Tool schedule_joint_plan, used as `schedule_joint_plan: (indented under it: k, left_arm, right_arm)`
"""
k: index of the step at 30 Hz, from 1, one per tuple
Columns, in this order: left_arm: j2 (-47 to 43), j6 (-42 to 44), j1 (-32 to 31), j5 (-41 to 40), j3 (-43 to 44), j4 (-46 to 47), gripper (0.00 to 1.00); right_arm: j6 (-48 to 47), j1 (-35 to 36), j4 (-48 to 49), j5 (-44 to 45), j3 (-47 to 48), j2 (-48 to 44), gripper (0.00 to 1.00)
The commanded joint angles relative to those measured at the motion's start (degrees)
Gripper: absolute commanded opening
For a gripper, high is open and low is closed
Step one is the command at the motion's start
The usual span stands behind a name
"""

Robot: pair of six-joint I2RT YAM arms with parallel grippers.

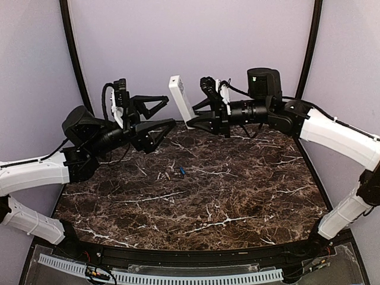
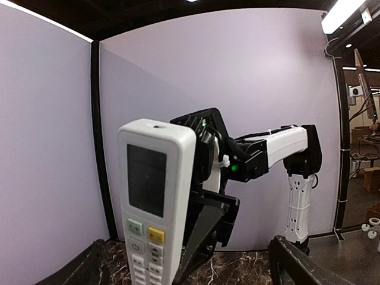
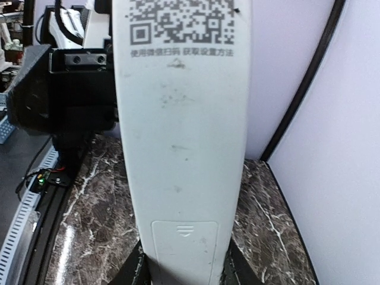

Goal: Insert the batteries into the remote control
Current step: Pass from the left arm to the right, then pass from the right arm to the left

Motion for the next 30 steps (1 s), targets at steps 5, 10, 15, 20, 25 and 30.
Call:
schedule_joint_plan:
  k: [5,10,15,20,25,30]
  left_arm:
    - [-4.6,3.3,-0.2,-8.8,2.2,-18.4,0.91]
    - [1.1,-6.6,-0.2,-12.8,5.1,-17.5,0.82]
    - [3.5,-9.5,-0.7,-14.2,5.1,-11.9,0.8]
    - [4.7,-10.8,-0.9,-18.4,6.0,-11.5,0.75]
    - [5.0,-12.0,-0.9,-18.0,5.5,-10.0,0.72]
    - [4.0,-12.8,-0.8,-20.1,4.1,-7.9,0.56]
  right_arm:
    - [-16.8,3.6,-3.7,32.1,-1.7,-4.3,0.0]
    - [-16.2,5.8,2.8,36.1,-3.2,-3.7,0.0]
    - [-16.1,7.1,4.3,36.7,-3.4,-2.3,0.0]
    - [-17.7,9.1,4.1,37.2,-3.3,-1.0,0.0]
    - [-16.8,9.3,3.0,38.0,-2.1,0.4,0.0]
    - [-16.2,9.4,3.1,36.9,-2.1,0.5,0.0]
